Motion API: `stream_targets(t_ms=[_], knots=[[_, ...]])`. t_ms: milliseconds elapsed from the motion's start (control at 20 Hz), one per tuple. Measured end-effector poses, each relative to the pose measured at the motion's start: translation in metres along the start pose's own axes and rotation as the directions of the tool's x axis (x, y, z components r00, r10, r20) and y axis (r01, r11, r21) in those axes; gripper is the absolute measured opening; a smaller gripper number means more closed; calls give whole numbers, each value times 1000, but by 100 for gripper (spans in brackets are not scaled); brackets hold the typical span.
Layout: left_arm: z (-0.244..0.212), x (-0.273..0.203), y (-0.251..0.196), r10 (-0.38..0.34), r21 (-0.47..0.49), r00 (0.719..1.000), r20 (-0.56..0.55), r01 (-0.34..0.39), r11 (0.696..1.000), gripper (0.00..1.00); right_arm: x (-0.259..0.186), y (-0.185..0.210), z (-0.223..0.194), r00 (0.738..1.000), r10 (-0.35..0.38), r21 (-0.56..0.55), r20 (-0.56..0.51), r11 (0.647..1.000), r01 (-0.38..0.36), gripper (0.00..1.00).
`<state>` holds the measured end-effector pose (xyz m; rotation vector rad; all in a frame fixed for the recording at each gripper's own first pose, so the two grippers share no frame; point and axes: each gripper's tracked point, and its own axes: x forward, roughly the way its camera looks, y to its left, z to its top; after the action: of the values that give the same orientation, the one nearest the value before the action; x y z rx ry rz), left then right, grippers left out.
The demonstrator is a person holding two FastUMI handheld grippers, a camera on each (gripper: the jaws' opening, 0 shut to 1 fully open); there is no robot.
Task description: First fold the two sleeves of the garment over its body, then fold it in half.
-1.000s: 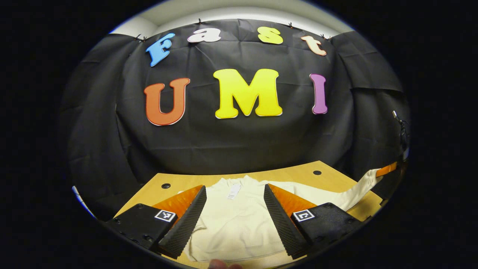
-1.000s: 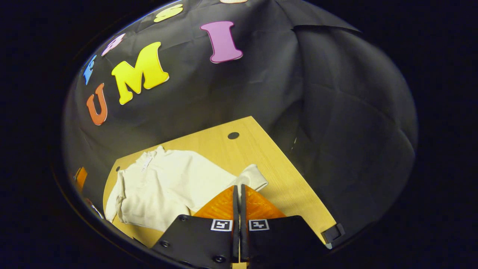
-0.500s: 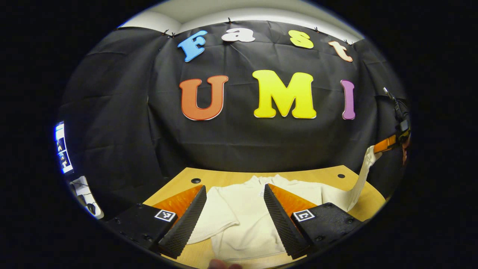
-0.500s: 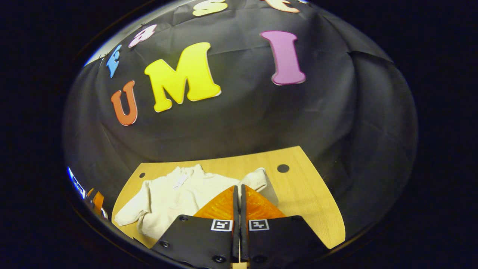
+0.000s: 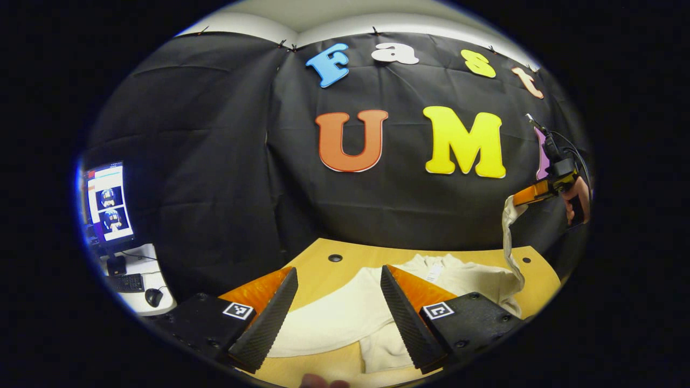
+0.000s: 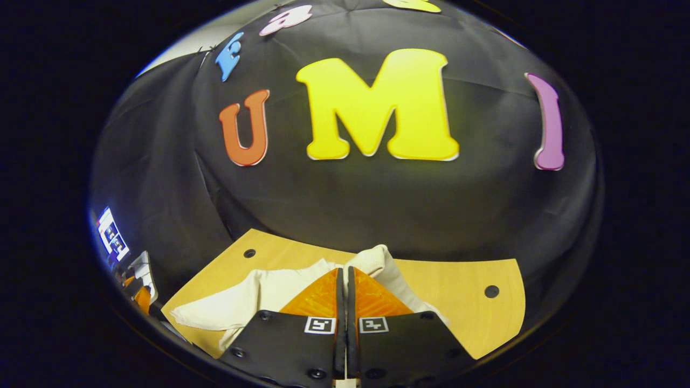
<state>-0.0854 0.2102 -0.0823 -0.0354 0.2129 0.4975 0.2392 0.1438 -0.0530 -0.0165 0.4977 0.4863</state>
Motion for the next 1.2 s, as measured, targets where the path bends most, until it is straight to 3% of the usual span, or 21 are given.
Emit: stream_targets(t_ms=[300,800,1050,1200], knots=[[-2,3,43,78,-12,997,-5,-79,997,98,90,78,-37,994,72,-74,-77,994,-78,2],[-25,2,84,133,-11,989,-63,-134,991,98,215,160,-154,964,73,-245,-256,960,-138,2],[-40,-1,101,146,-2,984,-98,-147,989,98,237,181,-184,957,46,-321,-285,937,-140,2],[-47,-2,109,159,-12,981,-111,-161,987,98,236,189,-178,963,62,-296,-263,945,-142,8]])
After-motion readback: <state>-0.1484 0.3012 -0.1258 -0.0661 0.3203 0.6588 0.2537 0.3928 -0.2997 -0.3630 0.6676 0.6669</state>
